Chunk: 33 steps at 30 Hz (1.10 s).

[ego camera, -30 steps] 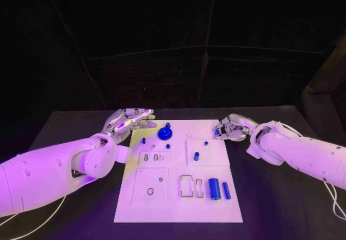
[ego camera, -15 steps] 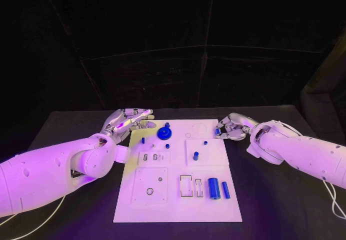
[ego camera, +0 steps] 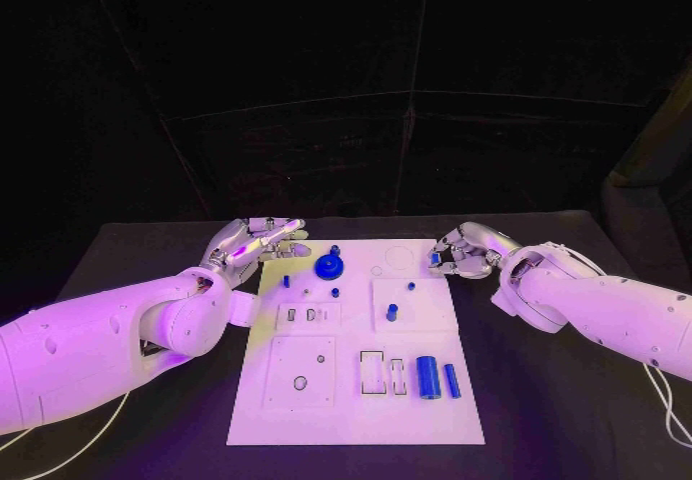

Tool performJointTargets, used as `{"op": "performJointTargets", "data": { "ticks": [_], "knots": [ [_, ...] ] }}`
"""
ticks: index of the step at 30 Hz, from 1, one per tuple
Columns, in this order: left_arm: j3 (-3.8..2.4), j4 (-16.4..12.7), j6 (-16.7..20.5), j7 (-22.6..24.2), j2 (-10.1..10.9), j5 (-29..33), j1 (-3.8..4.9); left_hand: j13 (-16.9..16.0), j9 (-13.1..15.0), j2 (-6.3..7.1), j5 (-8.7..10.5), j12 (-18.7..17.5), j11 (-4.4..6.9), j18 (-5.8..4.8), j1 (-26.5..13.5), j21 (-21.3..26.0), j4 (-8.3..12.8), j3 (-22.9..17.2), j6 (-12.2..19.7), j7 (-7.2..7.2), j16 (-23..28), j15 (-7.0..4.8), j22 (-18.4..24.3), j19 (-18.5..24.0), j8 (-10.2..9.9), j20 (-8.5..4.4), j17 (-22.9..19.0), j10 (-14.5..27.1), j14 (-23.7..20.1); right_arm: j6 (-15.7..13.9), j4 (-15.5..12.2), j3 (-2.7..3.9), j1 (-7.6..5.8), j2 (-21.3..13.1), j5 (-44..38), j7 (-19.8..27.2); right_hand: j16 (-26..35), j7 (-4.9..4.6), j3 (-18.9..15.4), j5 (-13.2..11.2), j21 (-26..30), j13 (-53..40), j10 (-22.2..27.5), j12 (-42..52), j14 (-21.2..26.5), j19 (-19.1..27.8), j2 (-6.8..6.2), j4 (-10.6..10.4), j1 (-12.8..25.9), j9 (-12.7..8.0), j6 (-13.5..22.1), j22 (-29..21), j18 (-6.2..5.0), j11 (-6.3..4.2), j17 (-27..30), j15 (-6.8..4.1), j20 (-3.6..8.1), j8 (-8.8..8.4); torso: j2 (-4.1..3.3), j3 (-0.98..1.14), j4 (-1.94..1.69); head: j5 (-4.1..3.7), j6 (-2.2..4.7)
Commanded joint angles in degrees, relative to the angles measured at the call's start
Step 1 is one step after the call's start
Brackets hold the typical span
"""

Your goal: Assemble the parts on the task board

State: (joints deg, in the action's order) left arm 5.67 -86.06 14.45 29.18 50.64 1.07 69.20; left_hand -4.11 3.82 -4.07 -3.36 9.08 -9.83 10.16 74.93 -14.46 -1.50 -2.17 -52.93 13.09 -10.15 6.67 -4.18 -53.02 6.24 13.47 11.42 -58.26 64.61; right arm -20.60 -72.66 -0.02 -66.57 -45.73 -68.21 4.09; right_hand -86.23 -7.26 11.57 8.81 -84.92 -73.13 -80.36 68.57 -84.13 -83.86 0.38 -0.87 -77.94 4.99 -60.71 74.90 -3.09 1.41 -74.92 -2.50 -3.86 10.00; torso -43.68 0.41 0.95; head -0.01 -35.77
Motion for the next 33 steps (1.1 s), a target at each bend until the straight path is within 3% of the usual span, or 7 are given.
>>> {"op": "performJointTargets", "data": {
  "ticks": [1, 3, 11, 17, 22, 26, 33],
  "knots": [
    [-0.04, -0.28, -0.38, 0.14, 0.13, -0.23, 0.08, 0.08, -0.06, -0.16, -0.18, -0.18, 0.05, 0.43, 0.56, 0.17, 0.37, 0.08, -0.45, 0.02, 0.33, 0.17, 0.06, -0.39, -0.22, -0.05, 0.09, -0.27, 0.39, -3.85, -2.52, 0.06, -0.18, -0.38, -0.39, -3.09, -0.33, 1.63, 0.22, -0.55, -0.31, -0.02, 0.0, 0.1, -4.55, -1.06, 0.58, -0.22, 0.29, 0.29, -2.37, 4.11, 0.72, -0.52, -9.15, -0.49, 0.51, 0.25, 0.1, -0.17, 0.02, -0.04, -0.06],
    [-0.04, -0.26, -0.39, 0.18, 0.09, -0.22, 0.09, 0.08, -0.06, -0.16, -0.18, -0.18, 0.05, 0.43, 0.56, 0.17, 0.37, 0.08, -0.45, 0.02, 0.33, 0.17, 0.06, -0.39, -0.22, -0.05, 0.09, -0.27, 0.39, -4.61, -4.44, 0.07, -0.23, -0.53, -0.8, -4.56, -0.28, 1.66, 0.27, -1.17, -0.3, 0.05, -0.03, -0.02, -4.53, -1.06, 0.69, -0.4, 0.68, 0.24, -2.34, 4.1, 0.72, -0.57, -9.08, -0.55, 0.6, 0.15, 0.23, -0.19, 0.01, 0.02, -0.12],
    [-0.04, -0.13, 0.11, 0.2, -0.1, -0.21, 0.12, 0.11, -0.07, -0.27, -0.13, -0.3, 0.01, 0.42, 0.47, 0.24, 0.38, 0.1, -0.37, 0.05, 0.42, 0.19, 0.09, -0.44, -0.28, -0.05, 0.15, -0.2, 0.41, -6.02, -11.51, 0.09, -0.68, 1.21, -3.44, -10.56, -0.19, 1.47, 0.54, -1.88, -0.19, 0.42, 0.17, -0.61, -4.49, -0.98, 0.87, -0.52, 1.06, 0.02, -1.76, 3.91, 0.69, -0.46, -8.99, -0.53, 0.66, -0.41, 0.77, -0.68, -0.3, 0.32, -0.72],
    [-0.04, -0.07, 0.33, 0.49, -0.21, 0.2, 0.22, 0.11, -0.07, -0.3, -0.12, -0.3, 0.02, 0.42, 0.46, 0.25, 0.38, 0.09, -0.39, 0.04, 0.44, 0.2, 0.1, -0.44, -0.28, -0.04, 0.15, -0.21, 0.4, -6.34, -13.65, 0.07, -0.79, 5.44, -6.19, -14.77, -0.18, 1.45, 0.61, -1.86, -0.17, 0.4, 0.16, -0.61, -4.49, -0.95, 0.89, -0.51, 1.08, -0.01, -1.7, 3.86, 0.68, -0.44, -8.97, -0.52, 0.65, -0.49, 1.09, -1.13, -0.94, 1.31, -1.45],
    [-0.05, -0.18, 0.51, 0.66, -0.22, 0.58, 0.36, 0.11, -0.07, -0.3, -0.12, -0.3, 0.02, 0.42, 0.46, 0.25, 0.38, 0.09, -0.39, 0.04, 0.44, 0.2, 0.1, -0.44, -0.28, -0.04, 0.15, -0.21, 0.4, -4.83, -13.82, 0.02, -0.8, 9.79, -9.09, -17.11, -0.2, 1.41, 0.71, -1.7, -0.1, 0.3, 0.1, -0.52, -4.5, -0.89, 0.83, -0.41, 1.04, -0.05, -1.63, 3.72, 0.65, -0.42, -9.02, -0.5, 0.65, -0.6, 1.14, -1.48, -1.23, 2.37, -2.21],
    [-0.05, -0.26, 0.56, 0.76, -0.22, 0.67, 0.44, 0.11, -0.07, -0.31, -0.12, -0.3, 0.02, 0.42, 0.46, 0.26, 0.39, 0.09, -0.39, 0.03, 0.45, 0.2, 0.1, -0.44, -0.28, -0.04, 0.15, -0.22, 0.39, -3.13, -13.37, -0.12, -0.75, 12.09, -11.13, -18.26, -0.24, 1.38, 0.77, -1.6, -0.05, 0.25, 0.06, -0.47, -4.51, -0.85, 0.8, -0.37, 1.05, -0.08, -1.56, 3.62, 0.63, -0.4, -9.09, -0.49, 0.64, -0.7, 1.16, -1.47, -1.14, 2.87, -2.42],
    [-0.05, -0.4, 0.62, 0.92, -0.26, 0.73, 0.6, 0.11, -0.06, -0.34, -0.12, -0.31, 0.03, 0.41, 0.47, 0.29, 0.41, 0.08, -0.42, 0.02, 0.5, 0.21, 0.11, -0.44, -0.27, -0.04, 0.16, -0.26, 0.37, -0.49, -12.52, -1.12, -0.59, 14.82, -14.22, -19.5, 0.07, 1.35, 0.78, -1.4, -0.03, 0.37, 0.11, -0.65, -4.4, -0.84, 0.53, -0.24, 1.11, -0.11, -1.6, 3.59, 0.63, -0.37, -8.58, -0.46, 0.63, -0.78, 1.07, -1.41, -1.19, 3.09, -2.52]
  ]
}}
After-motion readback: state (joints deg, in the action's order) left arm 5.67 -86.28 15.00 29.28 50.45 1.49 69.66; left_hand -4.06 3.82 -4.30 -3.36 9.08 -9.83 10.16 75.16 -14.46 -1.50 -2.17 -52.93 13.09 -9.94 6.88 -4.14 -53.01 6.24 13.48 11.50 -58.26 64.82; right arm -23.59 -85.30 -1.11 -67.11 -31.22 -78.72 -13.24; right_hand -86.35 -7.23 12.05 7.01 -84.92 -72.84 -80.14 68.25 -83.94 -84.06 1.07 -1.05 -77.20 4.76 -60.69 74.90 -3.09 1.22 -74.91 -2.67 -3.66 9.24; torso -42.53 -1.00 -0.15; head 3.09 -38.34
